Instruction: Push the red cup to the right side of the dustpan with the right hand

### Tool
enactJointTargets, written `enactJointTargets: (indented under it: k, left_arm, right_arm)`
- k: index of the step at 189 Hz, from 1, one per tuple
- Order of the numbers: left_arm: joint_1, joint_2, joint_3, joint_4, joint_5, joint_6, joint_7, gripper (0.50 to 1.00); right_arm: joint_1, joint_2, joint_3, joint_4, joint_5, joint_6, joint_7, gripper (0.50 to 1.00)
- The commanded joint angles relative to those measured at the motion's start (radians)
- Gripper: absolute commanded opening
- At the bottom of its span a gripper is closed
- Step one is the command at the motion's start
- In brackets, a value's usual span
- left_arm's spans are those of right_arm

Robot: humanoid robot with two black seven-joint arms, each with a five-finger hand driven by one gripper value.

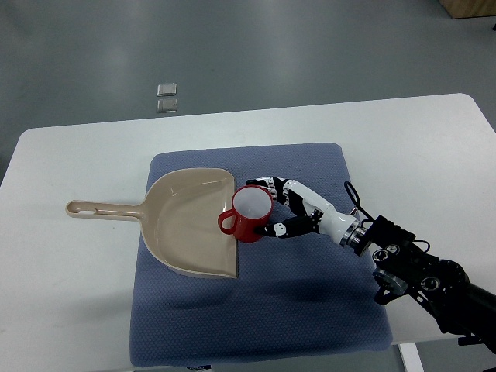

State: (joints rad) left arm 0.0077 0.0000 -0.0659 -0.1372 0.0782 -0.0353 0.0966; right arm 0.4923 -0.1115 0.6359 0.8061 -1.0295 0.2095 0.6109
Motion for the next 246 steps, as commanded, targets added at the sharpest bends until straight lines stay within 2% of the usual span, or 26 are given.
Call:
enactJointTargets:
  k: [1, 38, 112, 183, 246]
  left_arm:
    - [0.000, 0.000, 0.000, 0.001, 0.000, 0.000, 0.000, 1.000]
    - [0.000, 0.000, 0.000, -0.001, 0.000, 0.000, 0.000, 1.000]
    - [0.000, 0.000, 0.000, -0.001, 0.000, 0.000, 0.000, 1.000]
    - [0.000, 0.000, 0.000, 0.001, 0.000, 0.000, 0.000, 1.000]
    - [0.000, 0.000, 0.000, 0.001, 0.000, 0.000, 0.000, 1.000]
  right_arm:
    - [-0.003, -0.016, 0.001, 0.001, 0.002, 0.001, 0.000, 0.913]
    - [-0.003, -0.042, 0.004, 0.001, 0.005, 0.027, 0.000, 0.913]
    - [0.003, -0.088, 0.024, -0.001, 0.025, 0.027, 0.000, 0.913]
    - [0.038, -0.154, 0.024, -0.048, 0.195, 0.005, 0.000, 0.911]
    - [0.042, -0.185, 0.025, -0.085, 0.387, -0.133, 0.000, 0.911]
